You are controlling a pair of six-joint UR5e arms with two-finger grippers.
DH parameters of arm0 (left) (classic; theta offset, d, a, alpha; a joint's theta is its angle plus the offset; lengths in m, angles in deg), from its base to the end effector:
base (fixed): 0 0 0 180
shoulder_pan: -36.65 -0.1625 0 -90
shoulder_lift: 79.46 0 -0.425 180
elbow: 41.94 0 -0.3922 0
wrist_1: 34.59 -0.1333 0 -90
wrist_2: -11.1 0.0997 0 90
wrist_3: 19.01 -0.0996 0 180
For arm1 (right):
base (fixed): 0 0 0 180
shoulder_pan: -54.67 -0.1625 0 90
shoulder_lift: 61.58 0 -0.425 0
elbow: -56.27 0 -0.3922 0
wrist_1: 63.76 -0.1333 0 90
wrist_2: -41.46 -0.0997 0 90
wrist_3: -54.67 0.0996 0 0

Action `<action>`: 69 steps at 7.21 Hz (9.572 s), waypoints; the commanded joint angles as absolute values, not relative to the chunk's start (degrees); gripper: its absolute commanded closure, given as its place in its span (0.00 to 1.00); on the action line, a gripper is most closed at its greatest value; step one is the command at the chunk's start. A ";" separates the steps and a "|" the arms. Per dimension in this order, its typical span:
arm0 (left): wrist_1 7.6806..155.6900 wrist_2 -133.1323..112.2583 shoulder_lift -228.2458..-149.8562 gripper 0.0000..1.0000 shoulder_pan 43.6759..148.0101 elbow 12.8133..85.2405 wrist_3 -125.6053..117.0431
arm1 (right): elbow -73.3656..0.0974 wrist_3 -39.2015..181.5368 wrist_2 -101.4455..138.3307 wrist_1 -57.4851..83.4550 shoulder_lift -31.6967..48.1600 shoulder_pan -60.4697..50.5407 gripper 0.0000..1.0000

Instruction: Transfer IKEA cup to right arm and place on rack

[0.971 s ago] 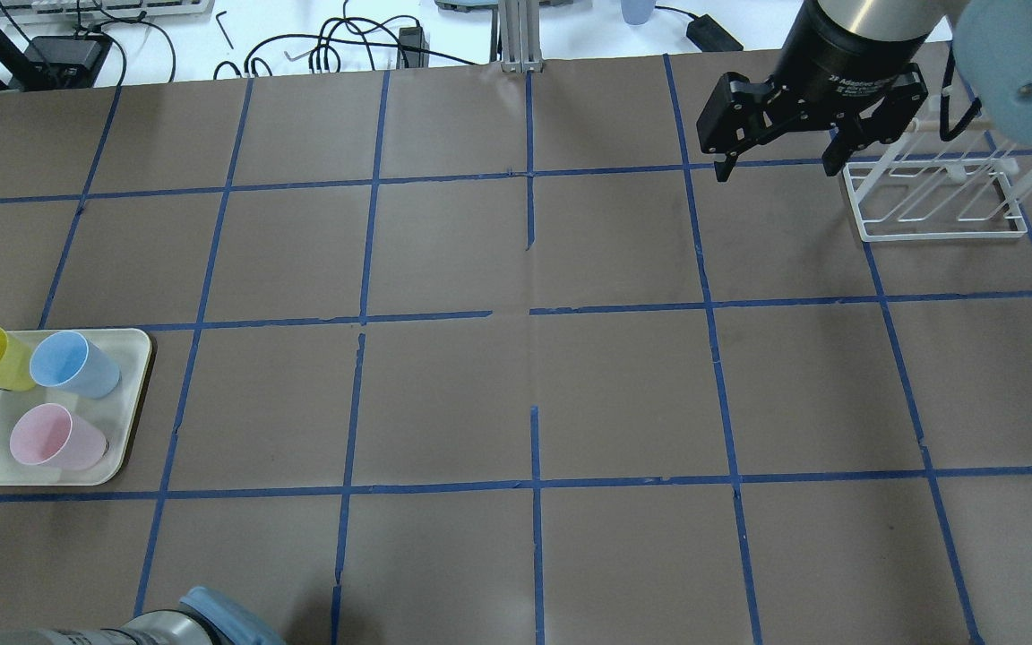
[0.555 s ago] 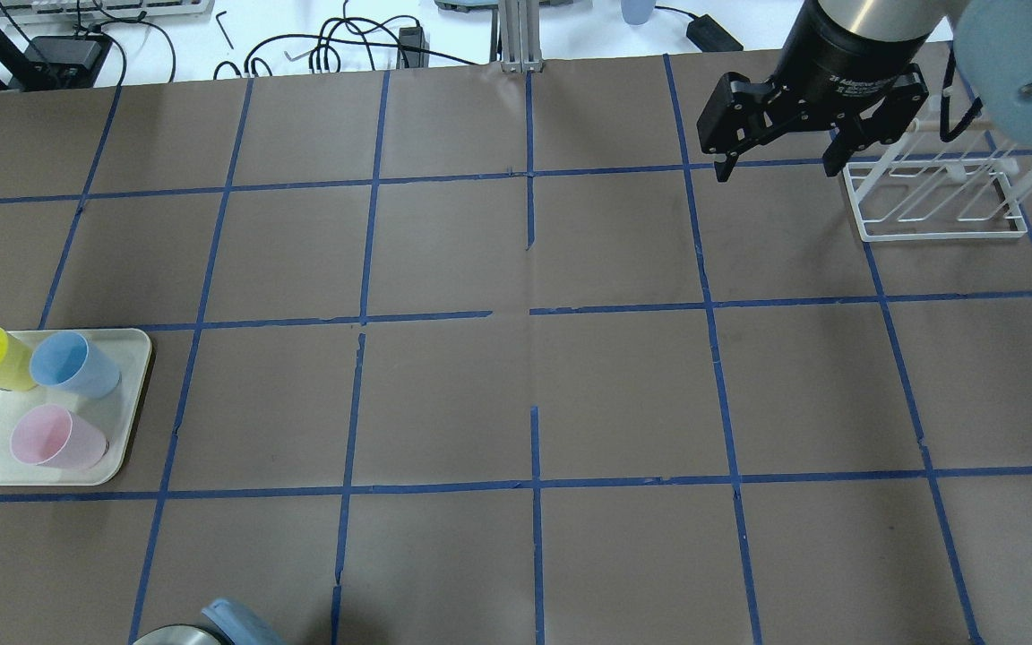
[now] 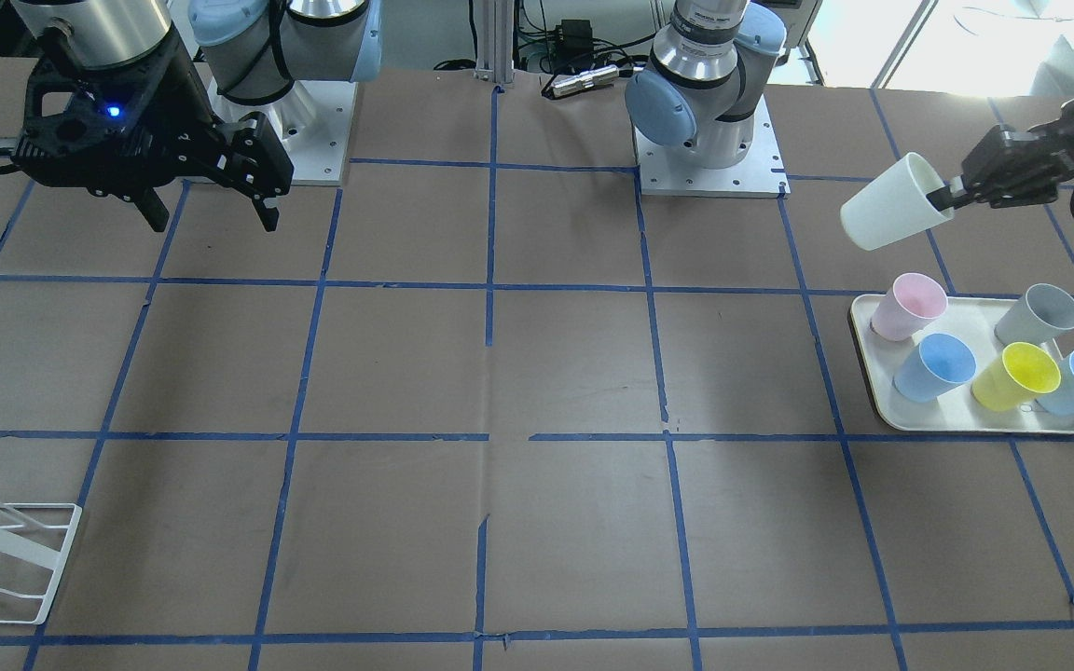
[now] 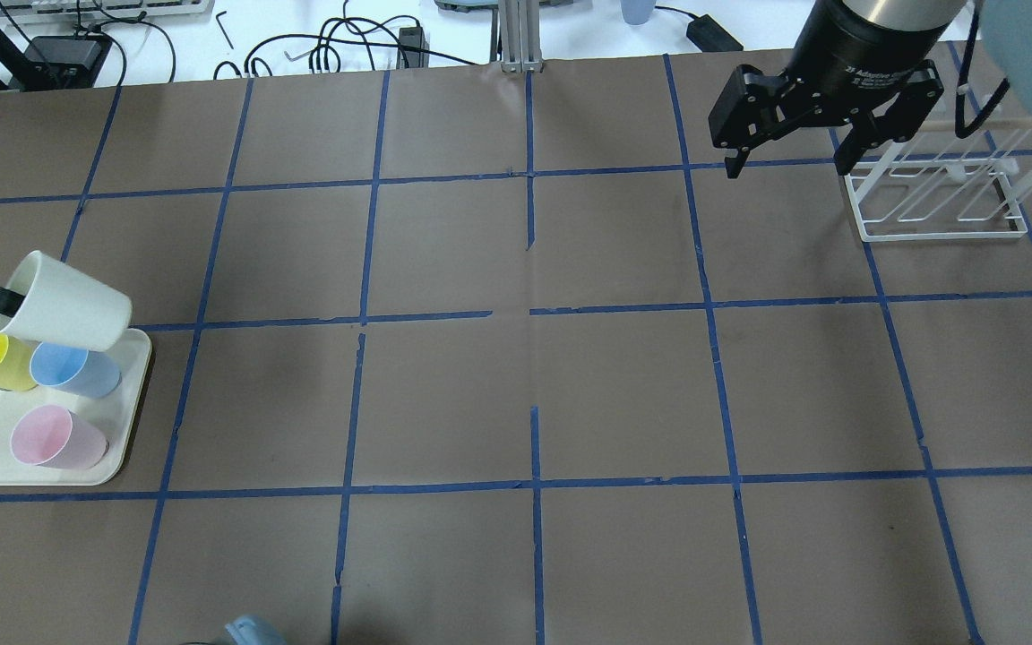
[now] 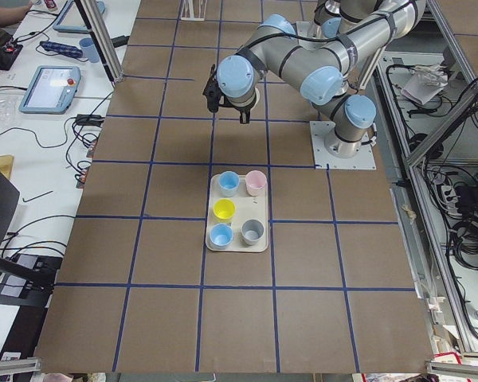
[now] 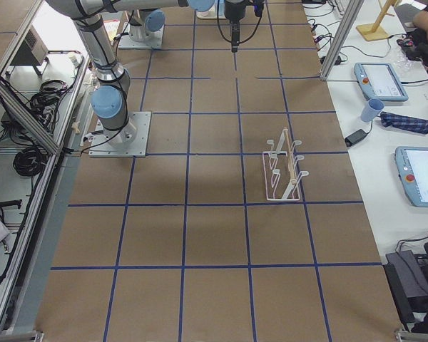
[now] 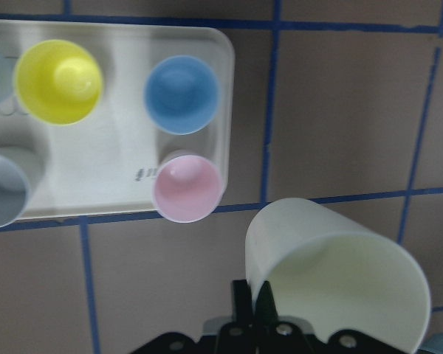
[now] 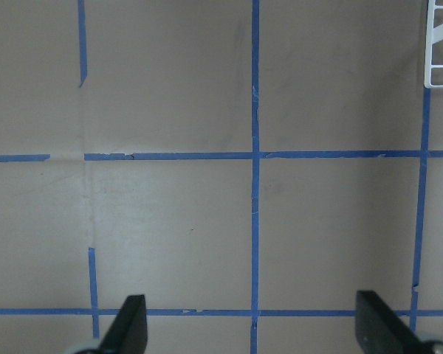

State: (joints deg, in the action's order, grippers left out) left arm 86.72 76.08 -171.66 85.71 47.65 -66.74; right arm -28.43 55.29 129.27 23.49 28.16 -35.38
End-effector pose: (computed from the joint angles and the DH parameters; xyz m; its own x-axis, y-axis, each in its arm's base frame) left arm 0.1575 -0.4493 0.4449 -0.7648 -0.0485 0.6424 0.0253 0.9941 0.1051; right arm 0.1375 -0.4961 0.5265 -0.9992 0.0084 -0.0386 0.0099 0.9992 -0.0395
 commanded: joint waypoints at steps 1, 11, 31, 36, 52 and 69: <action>91.69 53.92 -171.48 1.00 94.07 54.18 -66.82 | -26.00 54.58 128.40 19.75 28.07 -31.84 0.00; 86.18 -4.63 -169.63 1.00 126.29 70.11 -66.56 | -23.44 41.23 98.90 -7.03 28.16 -4.06 0.00; 82.48 -8.77 -171.83 1.00 132.98 70.38 -66.38 | -29.07 44.56 69.50 -25.00 27.28 -18.99 0.00; 82.39 -8.77 -172.01 1.00 132.98 70.38 -66.38 | -29.33 44.56 68.18 -23.51 26.84 -19.25 0.00; 82.48 -8.68 -172.01 0.48 132.98 70.38 -66.03 | -28.81 45.35 67.74 -21.93 25.96 -21.45 0.45; 45.12 75.43 -174.12 0.00 118.82 54.57 -14.09 | -23.18 36.85 132.52 26.97 18.43 -14.50 0.69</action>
State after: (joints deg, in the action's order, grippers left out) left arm 47.37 63.05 -175.30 118.52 55.20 -15.52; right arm -22.90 39.92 131.98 20.73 21.41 -14.59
